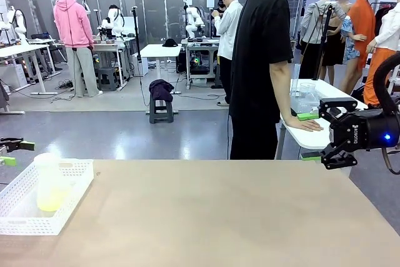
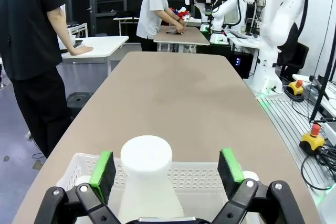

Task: Prepare the solutions needed for the experiment.
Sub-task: When the human places the Big flask in the center of the table, pick up the Big flask and place it in the left Organizing basket.

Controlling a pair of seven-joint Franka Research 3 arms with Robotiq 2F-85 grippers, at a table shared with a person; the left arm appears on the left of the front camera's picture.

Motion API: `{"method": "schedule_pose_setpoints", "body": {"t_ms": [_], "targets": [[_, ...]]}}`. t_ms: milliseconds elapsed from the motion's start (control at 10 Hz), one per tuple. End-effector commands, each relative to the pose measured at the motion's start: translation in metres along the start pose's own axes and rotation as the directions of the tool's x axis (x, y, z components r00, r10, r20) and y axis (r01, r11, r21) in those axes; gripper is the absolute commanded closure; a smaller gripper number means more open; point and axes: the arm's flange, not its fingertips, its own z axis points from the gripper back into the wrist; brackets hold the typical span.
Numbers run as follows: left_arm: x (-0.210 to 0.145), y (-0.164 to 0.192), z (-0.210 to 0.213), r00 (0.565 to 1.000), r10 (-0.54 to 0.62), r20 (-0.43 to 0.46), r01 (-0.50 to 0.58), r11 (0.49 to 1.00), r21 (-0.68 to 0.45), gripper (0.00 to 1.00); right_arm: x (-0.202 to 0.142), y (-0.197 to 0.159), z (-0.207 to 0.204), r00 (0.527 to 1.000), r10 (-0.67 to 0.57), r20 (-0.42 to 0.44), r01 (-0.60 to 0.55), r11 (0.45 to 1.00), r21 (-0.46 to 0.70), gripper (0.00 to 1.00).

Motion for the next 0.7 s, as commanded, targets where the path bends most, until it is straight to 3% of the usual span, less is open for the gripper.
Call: {"method": "schedule_pose_setpoints", "body": {"t_ms": [0,400,500,600], "targets": [[-0.001,0.002,-0.001,1.000,-0.002,0.001,0.002,1.000,-0.005,0.00,0.000,0.001,0.000,1.000,0.008,-0.001,-0.008,1.000,0.011,0.00],[-0.002,0.000,-0.001,1.000,0.004,0.002,-0.004,1.000,-0.002,0.00,0.000,0.001,0.000,1.000,0.008,-0.001,-0.008,1.000,0.011,0.00],[0.031,-0.006,-0.007,0.999,-0.034,0.033,0.032,0.996,0.079,0.00,0.000,0.001,0.000,1.000,0.008,-0.001,-0.008,1.000,0.011,0.00],[0.065,-0.014,-0.010,0.998,-0.070,-0.003,0.070,0.994,0.081,0.00,0.000,0.001,0.000,1.000,0.008,-0.001,-0.008,1.000,0.011,0.00]]}}
